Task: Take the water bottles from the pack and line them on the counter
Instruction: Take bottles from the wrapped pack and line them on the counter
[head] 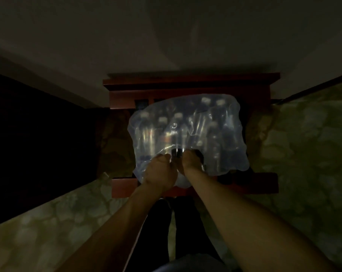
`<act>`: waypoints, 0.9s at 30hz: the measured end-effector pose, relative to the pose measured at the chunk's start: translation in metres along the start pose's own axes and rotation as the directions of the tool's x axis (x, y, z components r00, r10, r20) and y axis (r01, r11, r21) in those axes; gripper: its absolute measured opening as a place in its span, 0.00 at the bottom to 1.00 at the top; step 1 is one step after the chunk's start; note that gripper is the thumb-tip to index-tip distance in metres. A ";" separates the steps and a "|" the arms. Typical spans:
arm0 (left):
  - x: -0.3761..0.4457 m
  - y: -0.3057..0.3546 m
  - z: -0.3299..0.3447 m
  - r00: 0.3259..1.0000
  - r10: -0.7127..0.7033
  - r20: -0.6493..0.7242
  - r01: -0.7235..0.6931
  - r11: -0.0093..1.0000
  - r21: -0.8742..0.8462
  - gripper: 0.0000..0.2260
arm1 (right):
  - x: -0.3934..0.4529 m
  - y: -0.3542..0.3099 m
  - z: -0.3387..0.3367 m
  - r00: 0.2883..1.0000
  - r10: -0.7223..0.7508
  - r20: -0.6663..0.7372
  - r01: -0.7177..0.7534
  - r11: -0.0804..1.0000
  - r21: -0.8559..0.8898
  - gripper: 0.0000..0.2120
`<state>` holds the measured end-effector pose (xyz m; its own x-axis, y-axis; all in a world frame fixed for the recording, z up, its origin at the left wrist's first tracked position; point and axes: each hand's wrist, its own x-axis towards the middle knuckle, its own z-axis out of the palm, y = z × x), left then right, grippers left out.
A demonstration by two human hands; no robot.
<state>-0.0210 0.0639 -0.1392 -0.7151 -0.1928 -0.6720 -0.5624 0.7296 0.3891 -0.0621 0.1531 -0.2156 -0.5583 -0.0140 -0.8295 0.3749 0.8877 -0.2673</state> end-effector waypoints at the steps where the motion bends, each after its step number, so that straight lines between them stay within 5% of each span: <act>1: 0.001 -0.002 0.001 1.000 0.006 -0.001 -0.006 1.000 -0.013 0.12 | 0.003 -0.001 0.003 1.000 0.017 -0.014 -0.017 1.000 -0.011 0.17; 7: 0.002 -0.009 0.005 1.000 0.025 0.002 -0.025 0.998 -0.059 0.12 | 0.008 -0.005 0.006 0.996 0.063 -0.064 -0.067 0.996 -0.063 0.18; 15: 0.000 0.000 -0.002 0.999 0.006 -0.033 -0.010 0.990 -0.143 0.12 | -0.030 -0.002 -0.017 0.997 0.043 -0.063 -0.014 0.920 0.392 0.12; 23: 0.010 0.002 0.006 0.996 0.063 0.064 -0.068 0.994 0.087 0.16 | -0.069 0.006 -0.057 0.992 0.081 0.099 -0.121 0.842 0.526 0.13; 27: 0.023 0.002 0.019 0.978 0.058 0.198 -0.091 0.983 0.162 0.16 | -0.080 0.012 -0.079 0.998 0.041 0.056 -0.060 0.917 0.395 0.11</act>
<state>-0.0300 0.0736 -0.1660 -0.6498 -0.0165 -0.7599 -0.4206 0.8406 0.3413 -0.0720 0.2010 -0.1139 -0.5003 -0.0030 -0.8659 0.6698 0.6325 -0.3891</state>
